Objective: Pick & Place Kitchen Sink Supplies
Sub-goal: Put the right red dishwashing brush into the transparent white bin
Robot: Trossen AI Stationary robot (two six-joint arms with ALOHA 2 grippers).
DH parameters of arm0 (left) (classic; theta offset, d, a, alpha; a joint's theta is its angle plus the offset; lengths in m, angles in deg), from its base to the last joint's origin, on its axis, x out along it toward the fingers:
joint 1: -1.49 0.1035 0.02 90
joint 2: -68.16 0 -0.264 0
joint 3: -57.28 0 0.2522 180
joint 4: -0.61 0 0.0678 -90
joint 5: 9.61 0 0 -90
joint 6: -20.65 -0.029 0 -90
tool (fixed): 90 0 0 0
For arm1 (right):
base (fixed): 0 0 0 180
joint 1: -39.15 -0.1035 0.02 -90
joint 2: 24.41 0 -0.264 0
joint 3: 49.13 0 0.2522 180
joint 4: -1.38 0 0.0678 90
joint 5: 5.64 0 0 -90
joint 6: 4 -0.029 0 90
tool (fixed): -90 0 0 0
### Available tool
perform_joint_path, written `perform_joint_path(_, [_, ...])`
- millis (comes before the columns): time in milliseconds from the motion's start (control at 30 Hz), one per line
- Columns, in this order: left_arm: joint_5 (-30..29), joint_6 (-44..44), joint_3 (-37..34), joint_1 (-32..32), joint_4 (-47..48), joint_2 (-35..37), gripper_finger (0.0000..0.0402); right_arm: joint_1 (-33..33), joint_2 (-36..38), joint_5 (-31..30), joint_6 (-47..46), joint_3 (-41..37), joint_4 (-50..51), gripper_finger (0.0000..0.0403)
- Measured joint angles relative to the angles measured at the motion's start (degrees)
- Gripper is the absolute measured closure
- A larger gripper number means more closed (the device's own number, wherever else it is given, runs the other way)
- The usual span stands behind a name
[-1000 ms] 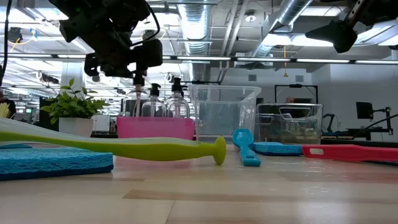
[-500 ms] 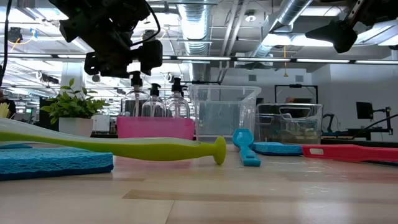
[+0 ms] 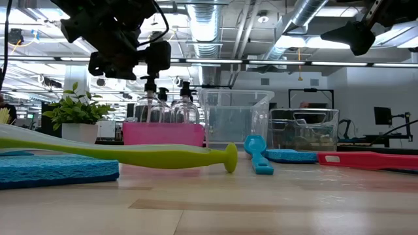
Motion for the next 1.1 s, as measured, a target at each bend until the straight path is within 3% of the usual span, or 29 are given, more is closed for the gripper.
perform_joint_path(1100, [-4.3,-4.6,0.0,-2.7,0.0,1.9,0.0105,0.0,0.0,0.0,0.0,0.0,0.0,0.0026])
